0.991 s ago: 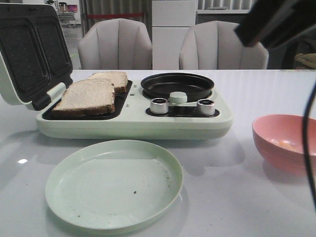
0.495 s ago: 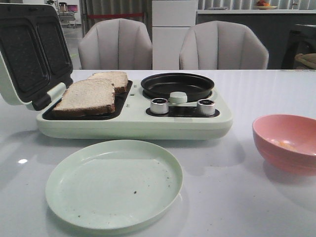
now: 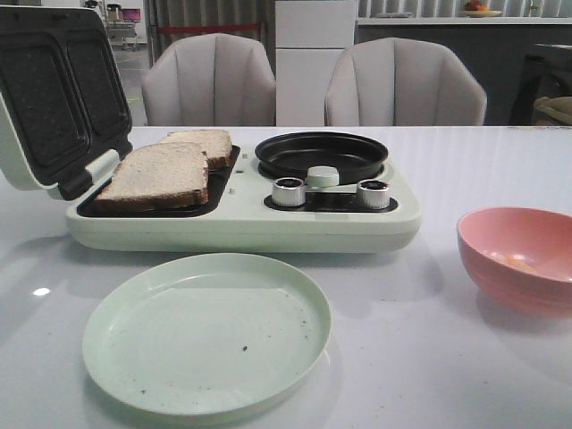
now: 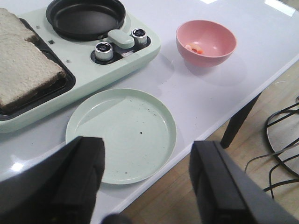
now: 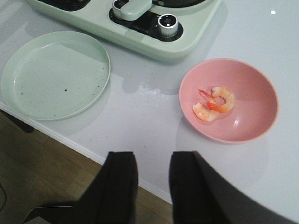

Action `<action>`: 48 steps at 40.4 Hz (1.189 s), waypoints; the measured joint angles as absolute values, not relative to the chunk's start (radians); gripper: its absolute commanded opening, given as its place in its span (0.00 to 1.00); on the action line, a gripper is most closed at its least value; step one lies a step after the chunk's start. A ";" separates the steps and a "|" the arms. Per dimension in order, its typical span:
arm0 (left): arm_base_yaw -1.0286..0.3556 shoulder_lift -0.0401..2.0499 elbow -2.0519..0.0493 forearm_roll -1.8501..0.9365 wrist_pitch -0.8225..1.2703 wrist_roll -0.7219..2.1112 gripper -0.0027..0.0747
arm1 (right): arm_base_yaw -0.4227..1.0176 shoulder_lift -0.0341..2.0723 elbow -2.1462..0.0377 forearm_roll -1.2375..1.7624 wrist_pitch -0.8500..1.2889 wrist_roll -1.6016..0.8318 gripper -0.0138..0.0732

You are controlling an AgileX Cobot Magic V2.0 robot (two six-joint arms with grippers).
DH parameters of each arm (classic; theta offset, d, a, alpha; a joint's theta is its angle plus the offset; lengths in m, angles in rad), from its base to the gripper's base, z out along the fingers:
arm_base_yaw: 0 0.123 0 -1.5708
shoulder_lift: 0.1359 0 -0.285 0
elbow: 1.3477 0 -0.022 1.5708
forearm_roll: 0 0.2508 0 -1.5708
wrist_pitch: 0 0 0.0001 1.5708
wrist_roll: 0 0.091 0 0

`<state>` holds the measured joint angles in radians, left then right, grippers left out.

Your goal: Make breakfast with bread and shrimp

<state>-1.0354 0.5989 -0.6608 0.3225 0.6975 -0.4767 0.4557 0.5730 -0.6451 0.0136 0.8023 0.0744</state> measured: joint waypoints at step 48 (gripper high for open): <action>-0.258 1.017 -0.903 0.133 1.051 -0.032 0.17 | 0.456 0.573 -0.645 0.032 0.822 0.074 0.52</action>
<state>-0.2579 1.0174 -0.9033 0.1325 1.0509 -0.0320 0.4557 0.5730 -0.6451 0.0324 0.8215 0.0744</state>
